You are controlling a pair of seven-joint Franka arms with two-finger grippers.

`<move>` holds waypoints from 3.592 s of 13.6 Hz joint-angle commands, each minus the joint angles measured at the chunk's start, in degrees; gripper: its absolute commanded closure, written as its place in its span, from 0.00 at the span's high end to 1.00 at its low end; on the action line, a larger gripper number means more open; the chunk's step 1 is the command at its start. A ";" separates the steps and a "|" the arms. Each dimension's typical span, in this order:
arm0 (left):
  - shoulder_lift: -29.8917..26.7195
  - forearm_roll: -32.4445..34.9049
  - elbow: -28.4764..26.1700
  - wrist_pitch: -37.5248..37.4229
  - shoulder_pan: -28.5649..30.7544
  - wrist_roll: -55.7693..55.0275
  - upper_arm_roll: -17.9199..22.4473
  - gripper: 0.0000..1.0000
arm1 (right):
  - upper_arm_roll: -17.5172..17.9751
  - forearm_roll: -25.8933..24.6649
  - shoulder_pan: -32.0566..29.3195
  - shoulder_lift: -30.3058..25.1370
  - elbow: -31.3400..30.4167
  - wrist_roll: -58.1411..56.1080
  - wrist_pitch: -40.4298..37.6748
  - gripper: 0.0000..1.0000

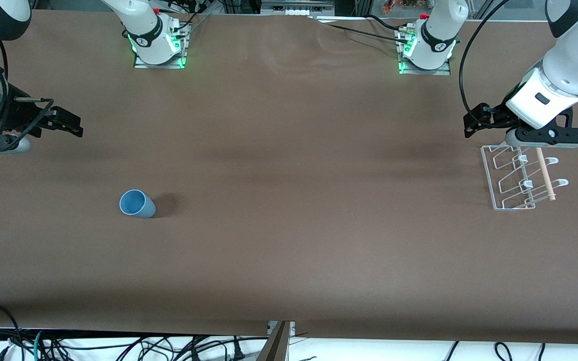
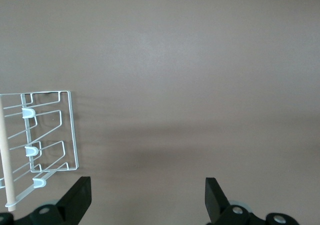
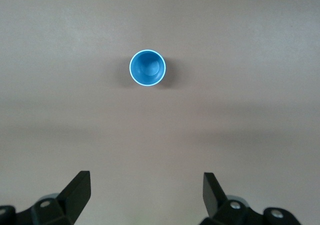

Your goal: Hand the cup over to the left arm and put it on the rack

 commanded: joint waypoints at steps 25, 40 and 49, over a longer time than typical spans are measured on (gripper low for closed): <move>-0.20 1.84 0.82 -0.99 -0.20 -0.67 -0.14 1.00 | -0.66 -0.78 -4.36 25.91 -2.33 -14.18 22.95 0.99; -0.20 1.84 0.82 -0.99 -0.20 -0.67 -0.14 1.00 | -0.57 -0.70 -1.28 31.36 -1.63 -6.44 26.65 0.92; -0.20 1.84 0.82 -0.99 -0.20 -0.67 -0.14 1.00 | -0.48 0.00 0.48 32.42 -1.36 -0.73 26.38 0.00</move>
